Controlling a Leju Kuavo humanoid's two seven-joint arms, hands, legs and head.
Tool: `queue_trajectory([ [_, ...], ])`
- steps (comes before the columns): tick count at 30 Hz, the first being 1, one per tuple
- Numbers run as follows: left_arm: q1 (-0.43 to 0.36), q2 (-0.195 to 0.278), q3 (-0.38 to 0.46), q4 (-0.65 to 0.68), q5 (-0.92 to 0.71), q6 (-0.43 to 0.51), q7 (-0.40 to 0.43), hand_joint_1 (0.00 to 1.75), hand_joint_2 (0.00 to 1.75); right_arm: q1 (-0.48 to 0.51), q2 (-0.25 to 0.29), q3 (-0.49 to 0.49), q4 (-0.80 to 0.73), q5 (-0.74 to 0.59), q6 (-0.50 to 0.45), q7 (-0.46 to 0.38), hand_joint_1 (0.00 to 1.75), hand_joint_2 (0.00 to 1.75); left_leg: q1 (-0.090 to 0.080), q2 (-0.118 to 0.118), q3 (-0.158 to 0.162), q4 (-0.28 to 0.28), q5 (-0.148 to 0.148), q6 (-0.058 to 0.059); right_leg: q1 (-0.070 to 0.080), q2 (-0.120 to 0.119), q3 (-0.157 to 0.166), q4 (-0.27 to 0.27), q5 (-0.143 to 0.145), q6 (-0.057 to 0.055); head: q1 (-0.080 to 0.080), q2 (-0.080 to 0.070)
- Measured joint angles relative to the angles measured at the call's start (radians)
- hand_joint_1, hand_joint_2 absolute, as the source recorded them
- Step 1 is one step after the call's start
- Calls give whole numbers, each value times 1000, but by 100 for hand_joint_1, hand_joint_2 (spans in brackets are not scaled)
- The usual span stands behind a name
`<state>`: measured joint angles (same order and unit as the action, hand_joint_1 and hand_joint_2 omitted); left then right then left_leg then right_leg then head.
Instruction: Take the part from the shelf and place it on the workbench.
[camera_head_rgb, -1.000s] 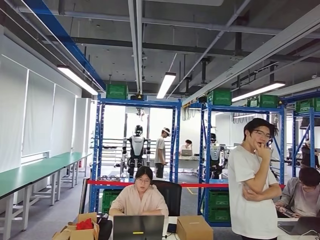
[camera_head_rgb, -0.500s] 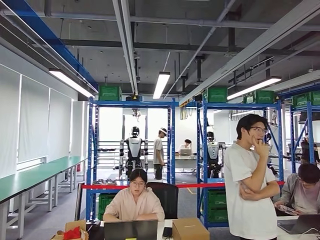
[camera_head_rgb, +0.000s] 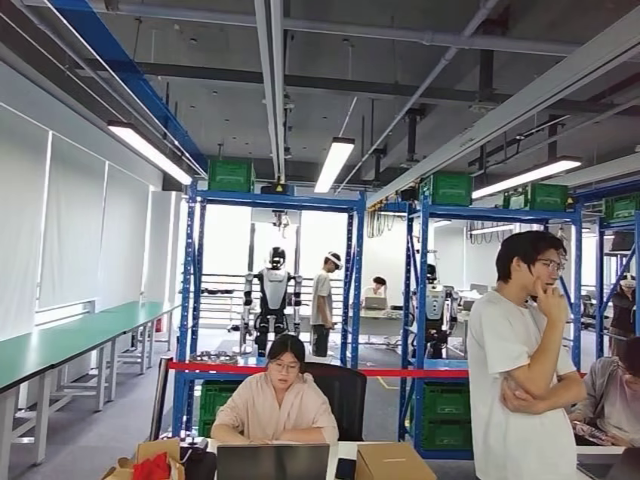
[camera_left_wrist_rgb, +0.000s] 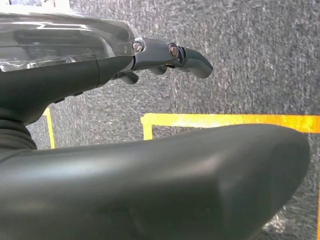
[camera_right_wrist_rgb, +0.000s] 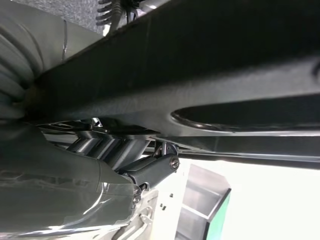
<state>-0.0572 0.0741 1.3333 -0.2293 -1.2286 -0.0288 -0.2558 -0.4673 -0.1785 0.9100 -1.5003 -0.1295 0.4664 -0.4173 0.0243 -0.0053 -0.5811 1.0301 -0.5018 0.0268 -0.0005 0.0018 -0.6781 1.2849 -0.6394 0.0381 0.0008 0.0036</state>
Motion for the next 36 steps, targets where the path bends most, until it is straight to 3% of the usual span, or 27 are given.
queue_trajectory([
  [1,0,0,0,0,0,0,0,0,175,1,0,0,0,0,0,0,175,175,0,-1,9,0,-8,0,-1,0,-23,13,3,1,0,0],
  [2,1,0,0,0,0,0,0,0,175,1,0,0,0,0,0,0,175,175,0,-2,21,0,-16,-2,-1,0,-28,-10,26,-1,0,0],
  [4,1,0,0,0,0,0,-1,0,175,0,0,0,0,0,0,0,175,175,0,-3,46,-1,-35,-6,3,0,-2,-135,124,-11,0,0],
  [5,-1,-1,0,0,0,0,-1,0,175,0,0,0,0,0,0,0,175,175,0,-5,55,-3,-42,-10,7,0,13,-194,160,-19,0,0],
  [7,-3,-3,0,0,0,0,-1,0,175,-1,0,0,-1,0,1,0,175,175,1,-6,63,-7,-52,-20,15,1,26,-254,191,-35,0,0],
  [9,-4,-5,0,0,0,0,-2,0,175,-1,0,-2,-2,0,1,1,175,175,1,-6,72,-10,-54,-30,16,3,38,-264,187,-47,0,0],
  [11,-7,-7,-1,0,0,0,-3,0,175,-3,1,-4,-4,0,1,0,175,175,1,-4,65,25,-59,-34,11,2,62,-279,183,-56,0,0],
  [12,-9,-7,-1,0,0,0,-3,0,175,-6,2,-4,-4,0,1,0,175,175,1,-4,43,69,-72,-36,9,1,74,-285,180,-59,0,0],
  [15,-9,-7,-1,0,-1,3,-3,0,175,-6,3,-4,-4,0,1,0,175,175,2,-4,-70,240,-141,-44,9,1,95,-289,162,-66,0,0],
  [16,-7,-8,-1,0,-1,3,-3,0,175,-4,3,-4,-4,0,1,0,175,175,2,-4,-96,262,-148,-47,9,2,103,-289,156,-66,0,0],
  [17,-5,-8,-1,0,-3,4,-3,0,175,-3,3,-4,-4,0,1,0,175,175,3,-3,-106,250,-132,-49,8,3,113,-288,148,-64,0,0],
  [19,-4,-9,-2,0,-6,4,-3,0,175,-1,3,-4,-5,0,1,0,175,175,6,-2,-87,138,-35,-52,7,4,137,-285,129,-58,0,0],
  [21,-5,-10,-2,0,-7,5,-2,0,175,-2,2,-4,-6,2,-1,0,175,175,5,0,-68,40,34,-48,8,5,148,-279,112,-47,0,0],
  [26,1,-12,-4,0,-17,6,19,0,175,-6,0,-5,-24,44,-32,0,175,175,0,0,-65,20,40,-20,7,4,137,-255,84,-24,-1,1],
  [28,-2,-13,-5,0,-26,7,36,0,175,-18,0,-6,-34,83,-59,-1,175,175,4,0,-59,17,35,-11,3,2,92,-163,38,-13,-1,1],
  [30,-4,-13,-9,0,-36,6,54,0,175,-36,1,-9,-38,121,-95,5,175,175,3,0,-54,17,30,-6,-1,2,12,-23,-9,-6,-1,0],
  [31,-4,-14,-13,0,-41,6,63,0,175,-46,1,-15,-39,134,-115,10,175,175,3,0,-51,17,27,-5,-1,2,-18,19,-11,-5,-1,0],
  [32,-4,-15,-16,0,-45,5,70,0,175,-59,0,-24,-39,141,-134,16,175,175,2,-1,-47,17,25,-5,-1,2,-28,21,7,-7,-1,0],
  [33,-3,-17,-19,0,-49,3,76,0,175,-76,0,-39,-39,145,-152,22,175,175,0,-1,-42,17,22,-5,0,2,-18,-19,44,-11,-1,0],
  [35,-3,-22,-22,0,-52,-1,79,0,175,-113,-1,-79,-39,152,-183,32,175,175,-3,-3,-33,16,18,-7,5,3,35,-156,125,-27,0,0],
  [36,-4,-25,-23,0,-54,-3,78,0,175,-133,-2,-101,-39,161,-200,38,175,175,-4,-5,-31,15,18,-9,9,3,58,-213,149,-35,0,0],
])
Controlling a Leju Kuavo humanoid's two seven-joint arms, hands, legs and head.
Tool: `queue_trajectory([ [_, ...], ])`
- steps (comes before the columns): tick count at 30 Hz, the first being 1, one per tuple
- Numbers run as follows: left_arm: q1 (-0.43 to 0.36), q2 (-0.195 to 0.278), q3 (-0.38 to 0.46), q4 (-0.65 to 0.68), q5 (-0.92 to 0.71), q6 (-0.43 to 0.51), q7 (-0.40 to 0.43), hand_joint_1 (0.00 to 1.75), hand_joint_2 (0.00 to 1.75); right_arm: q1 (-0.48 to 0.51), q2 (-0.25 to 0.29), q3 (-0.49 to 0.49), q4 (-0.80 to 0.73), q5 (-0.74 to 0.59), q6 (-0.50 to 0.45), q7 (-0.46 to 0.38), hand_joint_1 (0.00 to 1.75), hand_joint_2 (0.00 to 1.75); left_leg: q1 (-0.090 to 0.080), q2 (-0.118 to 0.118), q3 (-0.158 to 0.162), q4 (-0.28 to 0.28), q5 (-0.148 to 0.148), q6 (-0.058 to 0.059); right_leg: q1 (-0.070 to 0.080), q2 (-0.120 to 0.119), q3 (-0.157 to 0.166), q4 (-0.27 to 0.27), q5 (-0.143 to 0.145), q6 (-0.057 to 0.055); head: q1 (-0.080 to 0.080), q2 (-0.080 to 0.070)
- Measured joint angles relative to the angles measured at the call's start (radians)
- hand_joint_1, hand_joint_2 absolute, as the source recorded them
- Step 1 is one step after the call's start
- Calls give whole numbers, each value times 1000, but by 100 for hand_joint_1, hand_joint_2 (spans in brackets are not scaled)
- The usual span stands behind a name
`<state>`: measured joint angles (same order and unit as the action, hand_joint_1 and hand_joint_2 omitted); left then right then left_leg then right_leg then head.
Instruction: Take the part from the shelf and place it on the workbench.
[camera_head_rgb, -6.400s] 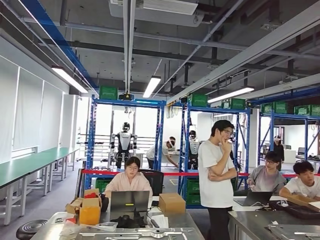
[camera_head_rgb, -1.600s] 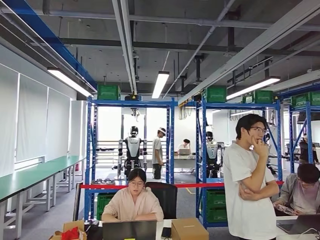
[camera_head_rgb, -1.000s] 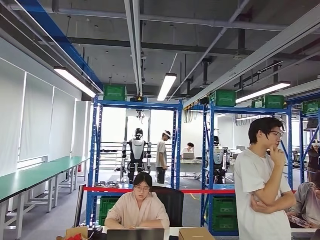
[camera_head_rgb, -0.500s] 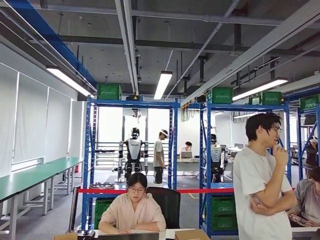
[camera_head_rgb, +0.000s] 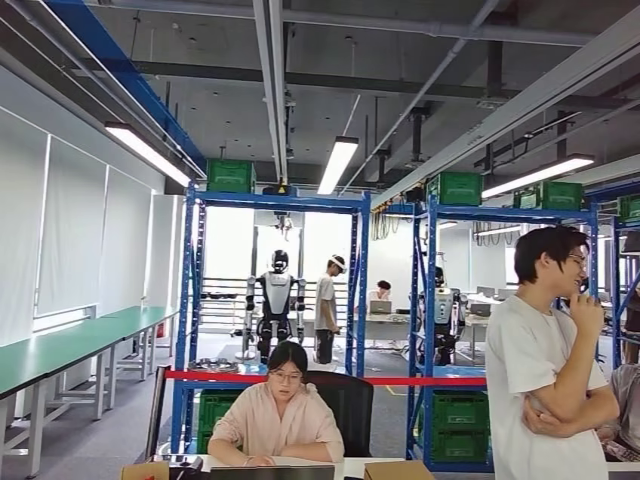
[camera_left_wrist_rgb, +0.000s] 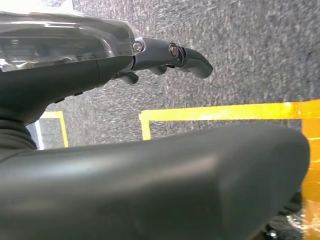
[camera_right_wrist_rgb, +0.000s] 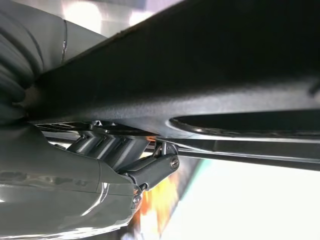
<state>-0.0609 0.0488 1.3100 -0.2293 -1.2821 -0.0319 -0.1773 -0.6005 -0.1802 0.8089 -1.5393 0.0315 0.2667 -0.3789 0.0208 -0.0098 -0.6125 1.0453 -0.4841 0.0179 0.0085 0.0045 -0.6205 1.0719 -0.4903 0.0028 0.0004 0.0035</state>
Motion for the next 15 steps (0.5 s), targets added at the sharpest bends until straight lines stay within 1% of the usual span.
queue_trajectory([
  [1,0,-3,-2,0,-2,-1,-1,0,175,-20,-2,-22,0,12,-14,7,175,175,0,-1,0,-1,0,-3,3,0,13,-33,9,-6,0,0],
  [2,0,-5,-4,0,-5,-2,-2,0,175,-40,-4,-46,0,28,-26,16,175,175,1,-1,-1,-3,1,-8,6,0,17,-45,8,-10,0,0],
  [3,0,-6,-5,0,-8,-4,-3,0,175,-59,-8,-68,1,44,-33,26,175,175,1,-1,-1,-6,2,-13,7,0,18,-52,10,-11,0,0],
  [4,0,-7,-6,0,-12,-6,-5,0,175,-79,-11,-93,2,60,-37,37,175,175,2,-1,0,-6,1,-18,4,-1,21,-58,13,-12,0,1],
  [5,0,-9,-8,0,-15,-8,-7,0,175,-102,-13,-118,4,78,-39,49,175,175,1,0,-2,0,-6,-22,1,-1,24,-66,18,-14,0,0],
  [6,0,-11,-10,0,-19,-10,-9,0,175,-130,-14,-143,8,99,-41,61,175,175,1,0,-12,22,-23,-24,-3,-3,27,-74,22,-17,0,0],
  [7,-1,-14,-13,0,-24,-12,-11,0,175,-160,-14,-168,14,122,-45,74,175,175,1,1,-32,67,-50,-26,-6,-4,29,-79,25,-19,0,0],
  [9,-3,-16,-20,0,-33,-15,-15,0,175,-214,-14,-209,32,179,-61,99,175,175,2,1,-91,194,-110,-30,-5,-5,28,-79,26,-21,0,0],
  [10,-2,-17,-22,0,-36,-16,-17,0,175,-232,-14,-220,44,211,-73,109,175,175,2,1,-114,244,-124,-33,-4,-6,29,-79,25,-21,0,0],
  [11,-2,-18,-24,0,-39,-18,-19,0,175,-246,-14,-226,56,248,-86,118,175,175,3,1,-123,260,-120,-35,-4,-6,29,-78,25,-20,0,0],
  [12,-2,-19,-26,0,-41,-19,-22,0,175,-257,-14,-227,69,289,-102,124,175,175,4,2,-114,236,-96,-37,-5,-5,29,-77,24,-19,0,0],
  [13,-3,-20,-28,0,-44,-20,-24,0,175,-268,-14,-228,82,331,-119,128,175,175,6,3,-88,177,-58,-39,-5,-5,30,-73,21,-16,0,0],
  [14,-5,-21,-31,0,-47,-21,-27,0,175,-279,-14,-227,96,376,-138,132,175,175,8,4,-57,110,-28,-40,-6,-4,29,-67,16,-11,0,0],
  [15,-7,-22,-34,0,-50,-22,-30,0,175,-290,-14,-227,109,419,-157,136,175,175,9,4,-31,52,-6,-38,-5,-4,27,-59,11,-6,0,0],
])
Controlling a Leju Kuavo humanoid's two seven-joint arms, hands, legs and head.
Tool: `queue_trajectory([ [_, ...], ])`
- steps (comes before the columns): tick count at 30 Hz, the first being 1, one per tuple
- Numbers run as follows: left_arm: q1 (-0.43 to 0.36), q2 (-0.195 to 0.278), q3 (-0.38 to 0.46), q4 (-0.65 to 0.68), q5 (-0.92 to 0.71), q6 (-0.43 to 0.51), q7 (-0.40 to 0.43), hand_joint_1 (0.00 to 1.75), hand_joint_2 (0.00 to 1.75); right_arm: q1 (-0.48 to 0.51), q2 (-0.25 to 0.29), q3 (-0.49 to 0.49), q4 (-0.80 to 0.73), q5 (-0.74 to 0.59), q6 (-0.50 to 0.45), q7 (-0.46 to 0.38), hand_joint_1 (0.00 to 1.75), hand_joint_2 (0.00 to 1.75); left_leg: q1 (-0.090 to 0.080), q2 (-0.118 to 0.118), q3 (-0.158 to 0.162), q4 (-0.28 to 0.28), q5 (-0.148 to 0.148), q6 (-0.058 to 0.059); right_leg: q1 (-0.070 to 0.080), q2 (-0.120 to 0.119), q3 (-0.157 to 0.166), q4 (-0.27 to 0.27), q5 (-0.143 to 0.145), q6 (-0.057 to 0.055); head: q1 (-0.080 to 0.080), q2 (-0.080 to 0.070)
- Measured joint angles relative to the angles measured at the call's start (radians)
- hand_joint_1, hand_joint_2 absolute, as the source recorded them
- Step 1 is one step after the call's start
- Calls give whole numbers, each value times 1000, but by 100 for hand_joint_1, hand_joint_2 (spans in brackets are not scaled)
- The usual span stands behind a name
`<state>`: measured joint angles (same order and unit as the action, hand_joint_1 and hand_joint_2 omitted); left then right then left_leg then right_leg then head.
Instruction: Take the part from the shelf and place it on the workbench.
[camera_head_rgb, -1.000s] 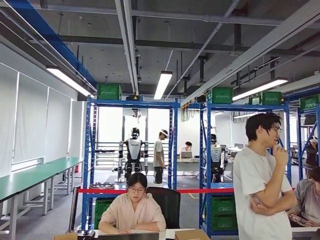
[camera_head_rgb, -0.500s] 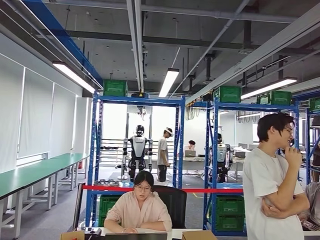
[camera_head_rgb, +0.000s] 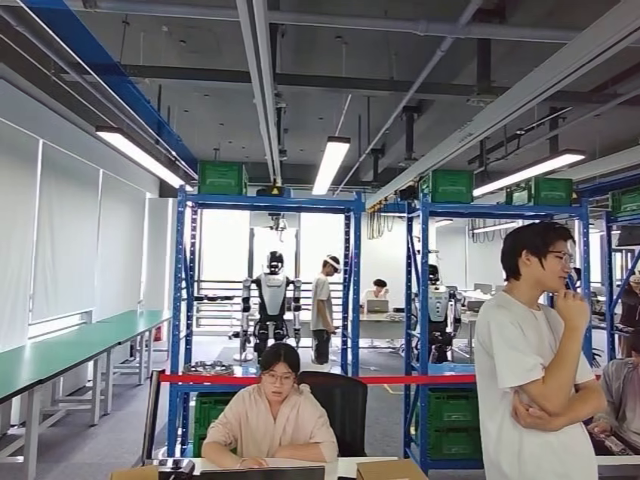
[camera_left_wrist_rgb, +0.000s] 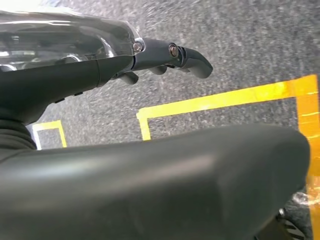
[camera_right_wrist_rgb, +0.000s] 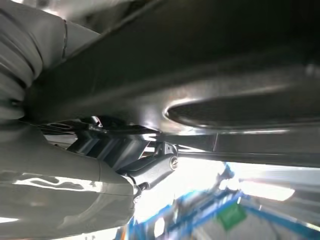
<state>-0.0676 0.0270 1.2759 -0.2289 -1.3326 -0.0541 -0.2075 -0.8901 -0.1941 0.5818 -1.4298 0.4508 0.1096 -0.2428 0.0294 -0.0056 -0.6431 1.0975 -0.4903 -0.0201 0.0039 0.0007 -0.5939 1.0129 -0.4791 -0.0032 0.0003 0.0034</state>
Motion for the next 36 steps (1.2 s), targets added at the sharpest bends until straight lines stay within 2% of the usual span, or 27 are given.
queue_trajectory([
  [1,-1,-1,-3,0,-2,-1,-2,0,175,-9,1,2,14,45,-18,5,175,175,0,0,16,-35,9,3,1,1,-3,6,-3,5,0,0],
  [2,-2,-3,-5,0,-4,-2,-4,0,175,-16,3,8,30,97,-35,10,175,175,-2,0,21,-46,6,8,3,1,-5,9,-5,9,0,0],
  [4,-2,-6,-9,0,-6,-7,-9,0,175,-23,9,33,68,220,-72,23,175,175,-4,-1,21,-48,7,19,3,1,-7,10,-6,14,0,0],
  [6,-4,-9,-13,0,-8,-11,-17,0,175,-28,18,71,114,352,-108,40,175,175,-1,-1,23,-51,9,29,1,1,-16,37,-27,23,0,0],
  [7,-6,-10,-15,0,-10,-12,-21,0,175,-30,23,91,138,407,-121,48,175,175,0,-1,24,-52,10,33,-1,1,-33,77,-50,28,0,0],
  [9,-9,-12,-18,0,-16,-16,-29,0,175,-31,39,139,195,500,-144,66,175,175,0,-1,24,-51,9,37,-4,1,-94,208,-109,34,0,0],
  [10,-10,-12,-20,0,-18,-18,-34,0,175,-30,48,164,227,537,-152,75,175,175,0,-1,25,-51,8,38,-5,0,-124,266,-127,35,0,0],
  [11,-10,-13,-21,0,-20,-20,-39,0,175,-28,58,190,261,572,-158,84,175,175,0,-1,26,-51,7,39,-6,0,-141,295,-127,36,0,0],
  [12,-10,-13,-23,0,-22,-21,-44,0,175,-26,69,214,295,602,-163,93,175,175,0,-2,28,-51,6,39,-6,1,-139,282,-107,34,0,0],
  [14,-11,-14,-27,0,-24,-23,-51,0,175,-26,90,253,359,643,-169,109,175,175,0,-4,33,-52,3,37,-5,1,-88,158,-33,25,0,0],
  [15,-11,-16,-29,1,-26,-23,-54,0,175,-27,100,268,388,655,-173,115,175,175,-2,-6,34,-52,2,34,-2,1,-60,93,-5,19,0,0],
  [16,-12,-17,-31,1,-27,-24,-56,0,175,-29,111,280,418,665,-178,120,175,175,-2,-6,34,-53,2,30,1,2,-40,45,11,13,0,0],
  [18,-11,-19,-35,1,-31,-25,-58,0,175,-31,130,299,475,678,-185,130,175,175,-2,-6,32,-58,4,21,6,2,-29,16,12,6,0,1],
  [20,-10,-19,-38,1,-35,-25,-58,0,175,-34,146,310,526,682,-188,139,175,175,-2,-5,35,-64,2,10,3,2,-22,2,15,-1,0,0],
  [21,-10,-19,-40,1,-37,-26,-58,0,175,-36,154,313,551,681,-191,146,175,175,-2,-5,32,-53,-9,6,1,1,-18,-6,18,-6,0,0],
  [23,-10,-19,-43,1,-40,-27,-59,0,175,-43,171,314,601,677,-200,161,175,175,-3,-4,-5,30,-58,4,-3,-2,-11,-17,22,-13,0,0],
  [25,-10,-18,-44,1,-40,-27,-59,0,175,-47,184,312,647,672,-213,175,175,175,-3,-4,-68,159,-111,1,-2,-1,-10,-17,22,-15,0,0],
  [26,-9,-18,-45,1,-40,-27,-59,0,175,-47,189,309,670,669,-219,184,175,175,-3,-3,-88,195,-117,-1,-1,-1,-10,-17,21,-15,0,0],
  [27,-8,-18,-45,1,-41,-27,-59,0,175,-48,193,302,694,663,-225,196,175,175,-2,-3,-91,194,-103,-2,-1,-1,-9,-15,20,-14,0,0],
  [28,-7,-18,-46,1,-43,-27,-59,0,175,-51,199,292,719,656,-229,211,175,175,-1,-3,-74,152,-71,-3,-1,0,-9,-13,18,-13,0,0],
  [30,-8,-17,-47,1,-47,-27,-59,0,175,-66,210,259,766,633,-227,247,175,175,-1,-2,-15,21,-4,-3,0,2,-12,-1,10,-5,0,0],
  [31,-10,-17,-48,1,-50,-27,-59,0,175,-77,215,240,788,621,-221,265,175,175,-1,-2,6,-25,13,0,1,3,-15,5,7,-1,0,0],
  [32,-11,-16,-49,1,-52,-27,-58,0,175,-89,219,220,810,610,-213,283,175,175,-3,-3,16,-48,17,3,3,3,-18,10,5,3,-1,0],
  [35,-12,-16,-55,1,-57,-27,-57,0,175,-124,229,165,872,589,-178,337,175,175,-6,-4,17,-53,15,18,1,3,-20,14,2,14,-1,0],
  [36,-13,-16,-58,1,-59,-27,-57,0,175,-135,232,148,891,586,-164,356,175,175,-4,-4,17,-54,16,24,0,3,-25,26,-8,19,-1,0],
])
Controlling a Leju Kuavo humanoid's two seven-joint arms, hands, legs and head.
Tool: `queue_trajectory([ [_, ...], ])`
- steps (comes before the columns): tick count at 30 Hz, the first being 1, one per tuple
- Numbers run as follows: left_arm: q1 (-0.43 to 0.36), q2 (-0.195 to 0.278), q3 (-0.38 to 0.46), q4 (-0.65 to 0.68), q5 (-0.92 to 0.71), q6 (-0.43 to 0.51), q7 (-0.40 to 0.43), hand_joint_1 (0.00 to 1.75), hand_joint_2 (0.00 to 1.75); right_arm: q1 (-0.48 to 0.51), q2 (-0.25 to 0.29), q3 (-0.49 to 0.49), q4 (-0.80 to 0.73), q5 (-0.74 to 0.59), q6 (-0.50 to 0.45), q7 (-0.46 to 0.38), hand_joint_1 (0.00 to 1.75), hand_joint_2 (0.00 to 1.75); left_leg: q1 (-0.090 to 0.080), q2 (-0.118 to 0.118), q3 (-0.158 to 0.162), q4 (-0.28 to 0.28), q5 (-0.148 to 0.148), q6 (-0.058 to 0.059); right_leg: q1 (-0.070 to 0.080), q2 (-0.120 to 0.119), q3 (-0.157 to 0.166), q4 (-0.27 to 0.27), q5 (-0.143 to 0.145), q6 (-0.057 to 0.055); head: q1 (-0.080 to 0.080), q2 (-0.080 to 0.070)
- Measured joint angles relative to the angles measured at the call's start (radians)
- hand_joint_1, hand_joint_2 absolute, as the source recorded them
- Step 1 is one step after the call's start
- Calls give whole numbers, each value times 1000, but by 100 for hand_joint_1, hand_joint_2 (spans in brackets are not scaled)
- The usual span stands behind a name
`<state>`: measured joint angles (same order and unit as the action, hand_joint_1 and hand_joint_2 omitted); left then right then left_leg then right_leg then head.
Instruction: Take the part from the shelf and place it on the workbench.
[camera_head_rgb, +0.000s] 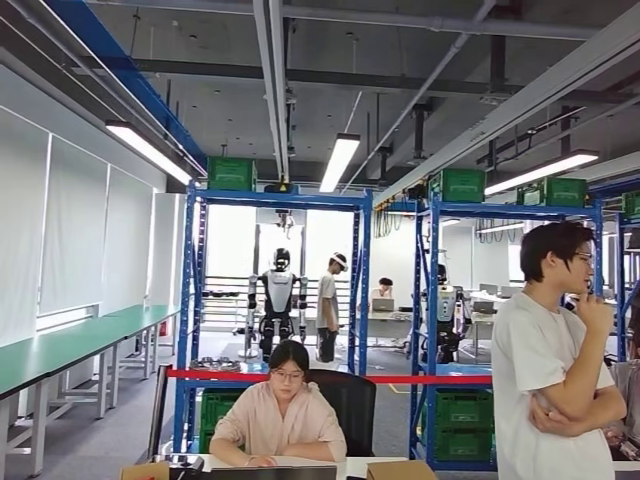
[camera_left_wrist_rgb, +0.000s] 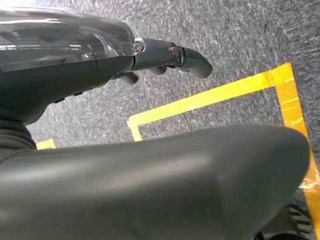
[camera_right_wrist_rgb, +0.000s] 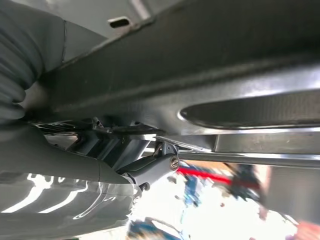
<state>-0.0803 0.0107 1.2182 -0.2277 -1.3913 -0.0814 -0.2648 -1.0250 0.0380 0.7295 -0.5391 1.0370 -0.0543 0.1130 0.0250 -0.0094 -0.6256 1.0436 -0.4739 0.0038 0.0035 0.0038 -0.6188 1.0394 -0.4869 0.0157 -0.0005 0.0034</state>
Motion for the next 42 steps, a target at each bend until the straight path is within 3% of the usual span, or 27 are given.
queue_trajectory([
  [2,-3,0,-4,0,-1,0,1,0,175,-20,5,-31,35,-1,27,34,175,175,3,1,2,-2,1,8,-3,-1,-34,80,-48,10,0,0],
  [4,-6,0,-6,0,-3,0,5,0,175,-33,8,-56,65,0,48,60,175,175,3,1,2,-2,0,11,-6,-1,-95,212,-104,16,0,0],
  [5,-6,0,-7,0,-4,0,6,0,175,-34,9,-67,79,1,57,70,175,175,3,0,3,-2,0,12,-6,-1,-118,258,-115,18,0,0],
  [6,-6,0,-7,0,-4,0,7,0,175,-35,9,-76,90,1,63,77,175,175,3,0,4,-2,-1,12,-6,-1,-125,268,-106,17,0,0],
  [7,-6,0,-8,0,-5,1,8,0,175,-36,9,-84,99,1,68,82,175,175,3,-1,6,-2,-2,13,-6,-1,-113,237,-80,15,0,0],
  [9,-6,0,-12,0,-6,1,8,0,175,-40,9,-97,112,1,72,85,175,175,1,-1,10,-2,-4,11,-3,-1,-53,100,-7,4,0,0],
  [11,-9,-1,-14,0,-7,0,9,0,175,-47,10,-107,122,3,75,85,175,175,0,-1,11,-4,-6,6,3,0,-11,2,27,-8,0,0],
  [14,-10,0,-16,0,-9,0,9,0,175,-45,11,-114,136,10,79,85,175,175,0,0,12,-10,-6,-8,5,0,0,-23,25,-18,0,1],
  [16,-10,0,-18,0,-10,0,9,0,175,-40,12,-116,141,12,79,84,175,175,-1,1,4,11,-27,-15,-1,-3,7,-37,30,-26,0,0],
  [19,-10,1,-19,0,-11,-1,6,0,175,-30,18,-117,149,13,80,71,175,175,-3,2,-70,174,-109,-19,-1,-3,11,-43,32,-32,0,0],
  [20,-10,1,-19,0,-11,-1,5,0,175,-23,20,-117,152,13,81,65,175,175,-4,2,-97,226,-124,-21,-1,-3,11,-42,31,-33,0,0],
  [21,-9,1,-20,0,-11,-1,4,0,175,-15,22,-118,155,14,82,59,175,175,-3,2,-111,250,-123,-22,0,-3,11,-41,30,-33,0,0],
  [22,-8,1,-20,0,-10,-1,2,0,175,-8,24,-118,157,14,84,53,175,175,-3,2,-107,236,-103,-24,0,-2,11,-38,29,-33,0,0],
  [23,-8,1,-20,0,-10,-1,1,0,175,-2,26,-118,158,15,84,49,175,175,-2,2,-86,186,-68,-24,-1,-1,11,-35,26,-31,0,0],
  [25,-9,1,-20,0,-9,-1,-1,0,175,3,30,-119,159,15,85,42,87,87,0,3,-31,61,-11,-23,0,1,8,-23,18,-24,0,0],
  [27,-10,1,-20,0,-9,-1,-2,0,175,5,33,-120,160,15,87,33,0,0,-2,2,-7,6,1,-17,4,2,1,-14,14,-16,-1,0],
  [29,-9,1,-21,0,-9,-1,-2,0,175,12,36,-123,161,17,91,20,0,0,-3,1,-7,4,0,-8,4,3,-1,-14,14,-10,-1,0],
  [31,-8,1,-21,0,-9,-1,-3,0,175,17,37,-129,161,17,93,8,0,0,0,1,-4,1,2,2,2,2,-7,8,-4,0,-2,0],
  [32,-9,1,-21,0,-9,-1,-3,0,175,19,38,-131,161,17,94,1,0,0,2,1,-3,-1,3,6,1,1,-22,44,-27,5,-1,0],
  [34,-10,1,-21,0,-9,-1,-3,0,175,23,40,-134,161,19,96,-12,0,0,3,1,-1,-1,2,11,-3,0,-77,167,-88,14,-1,0],
  [36,-10,1,-21,0,-9,-1,-3,0,175,30,42,-134,161,23,99,-24,0,0,3,1,0,-1,2,11,-6,0,-124,263,-115,16,-1,0],
  [37,-10,1,-21,0,-9,-1,-4,0,131,33,43,-134,161,24,99,-28,0,0,3,1,1,-1,1,11,-6,0,-124,261,-103,15,-1,0],
  [38,-10,1,-21,0,-9,-1,-4,0,87,35,44,-134,161,25,100,-31,0,0,2,0,3,-1,1,11,-5,0,-106,219,-73,12,-1,0],
  [40,-10,1,-22,0,-9,-1,-4,0,0,32,46,-134,159,26,100,-35,0,0,1,0,6,-1,-1,9,-2,1,-40,81,-6,1,-1,0],
  [42,-10,0,-22,0,-9,-1,-5,0,0,30,50,-134,157,24,103,-43,0,0,-1,0,7,-3,-2,2,4,1,-1,-4,18,-8,-1,0],
])
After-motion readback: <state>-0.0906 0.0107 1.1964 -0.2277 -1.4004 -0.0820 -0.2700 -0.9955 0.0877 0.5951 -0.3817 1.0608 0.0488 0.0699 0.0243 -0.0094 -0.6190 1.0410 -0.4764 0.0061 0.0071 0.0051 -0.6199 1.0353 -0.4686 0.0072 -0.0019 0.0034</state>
